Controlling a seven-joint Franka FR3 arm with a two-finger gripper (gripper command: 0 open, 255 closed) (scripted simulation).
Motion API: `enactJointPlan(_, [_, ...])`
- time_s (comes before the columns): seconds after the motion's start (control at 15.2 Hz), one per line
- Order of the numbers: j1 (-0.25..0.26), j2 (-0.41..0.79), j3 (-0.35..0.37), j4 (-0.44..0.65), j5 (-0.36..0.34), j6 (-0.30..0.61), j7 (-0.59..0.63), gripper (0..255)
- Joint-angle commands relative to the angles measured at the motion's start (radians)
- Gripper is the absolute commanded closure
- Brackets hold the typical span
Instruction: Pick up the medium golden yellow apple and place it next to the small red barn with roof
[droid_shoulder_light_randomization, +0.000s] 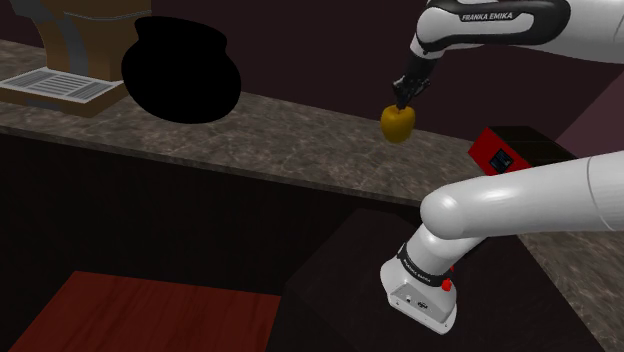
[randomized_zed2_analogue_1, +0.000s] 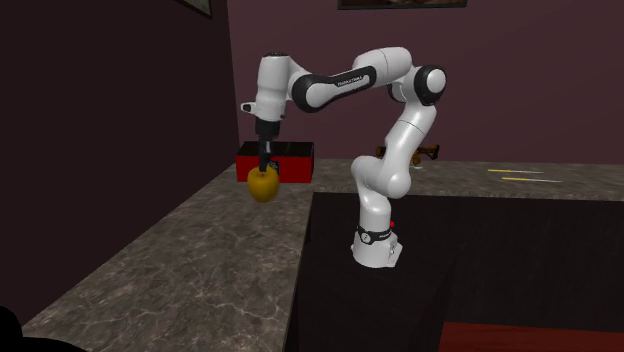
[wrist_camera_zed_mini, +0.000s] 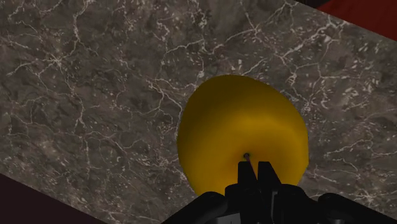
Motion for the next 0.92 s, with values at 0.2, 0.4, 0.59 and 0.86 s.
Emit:
enactJointPlan(0.2, [0.003,0.001,0.007,0.066,0.01,-0.065,-0.011,255])
enactJointPlan(0.4, [0.005,0.004,0.011,0.108,0.015,-0.103,-0.018,255])
enactJointPlan(0.59, [0.007,0.009,0.015,0.152,0.02,-0.141,-0.025,255])
enactJointPlan(0.86, [0.009,0.019,0.019,0.213,0.026,-0.191,-0.034,255])
